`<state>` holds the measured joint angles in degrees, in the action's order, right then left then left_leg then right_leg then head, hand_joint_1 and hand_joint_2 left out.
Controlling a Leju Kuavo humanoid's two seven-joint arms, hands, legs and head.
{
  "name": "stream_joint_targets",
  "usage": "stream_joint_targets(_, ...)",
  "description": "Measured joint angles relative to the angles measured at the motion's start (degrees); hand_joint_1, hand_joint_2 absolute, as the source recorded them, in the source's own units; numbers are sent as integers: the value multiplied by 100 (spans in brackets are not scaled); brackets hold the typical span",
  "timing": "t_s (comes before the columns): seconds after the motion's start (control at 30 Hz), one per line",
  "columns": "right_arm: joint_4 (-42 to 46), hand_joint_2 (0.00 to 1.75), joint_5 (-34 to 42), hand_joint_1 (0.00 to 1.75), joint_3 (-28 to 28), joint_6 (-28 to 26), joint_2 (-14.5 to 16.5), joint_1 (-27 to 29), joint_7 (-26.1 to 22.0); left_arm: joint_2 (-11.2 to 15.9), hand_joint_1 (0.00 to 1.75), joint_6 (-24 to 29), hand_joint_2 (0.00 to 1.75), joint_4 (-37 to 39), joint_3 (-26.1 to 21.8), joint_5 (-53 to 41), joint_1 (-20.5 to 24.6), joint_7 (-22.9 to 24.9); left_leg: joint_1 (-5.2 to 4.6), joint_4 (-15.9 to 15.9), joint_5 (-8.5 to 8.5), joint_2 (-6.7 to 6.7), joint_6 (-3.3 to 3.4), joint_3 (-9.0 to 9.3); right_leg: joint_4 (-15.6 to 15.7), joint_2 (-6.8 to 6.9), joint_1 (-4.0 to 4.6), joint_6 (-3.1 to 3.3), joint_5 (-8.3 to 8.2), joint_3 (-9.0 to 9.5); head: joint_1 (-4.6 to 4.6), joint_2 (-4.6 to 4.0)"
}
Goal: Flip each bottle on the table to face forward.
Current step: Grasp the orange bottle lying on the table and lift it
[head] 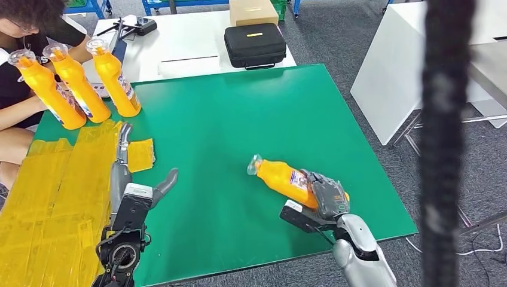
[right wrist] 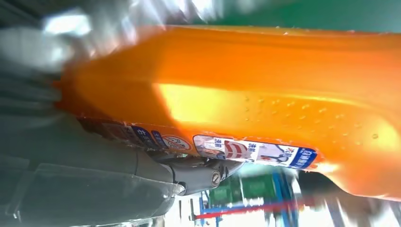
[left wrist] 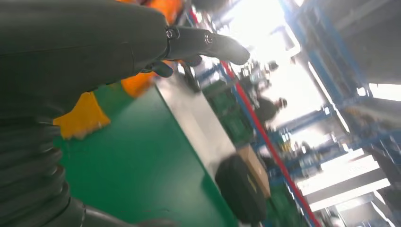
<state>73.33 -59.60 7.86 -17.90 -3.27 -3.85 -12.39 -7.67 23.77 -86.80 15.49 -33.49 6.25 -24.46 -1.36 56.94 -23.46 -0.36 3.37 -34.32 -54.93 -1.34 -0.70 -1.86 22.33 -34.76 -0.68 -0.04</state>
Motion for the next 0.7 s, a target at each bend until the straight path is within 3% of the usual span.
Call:
stream_joint_targets(0.17,302,175,537,175,-186,-273,377,9,-332,-4,0,-258,175,2,172,172,10,-42,5,0,2,-5,-4,-24,-2,4,4,1,3,-25,-1,0)
stream_joint_targets(0.47,400,175,683,175,-297,-349,534,21,-440,-2,0,-350,175,3,231,227,14,-46,5,0,1,-16,-5,-59,-3,10,1,1,5,-55,0,0)
stream_joint_targets(0.7,429,175,1933,175,-338,-665,798,-157,-1305,4,0,-1297,175,86,490,887,243,-49,5,0,1,-16,-6,-68,-3,12,2,0,5,-63,-1,0)
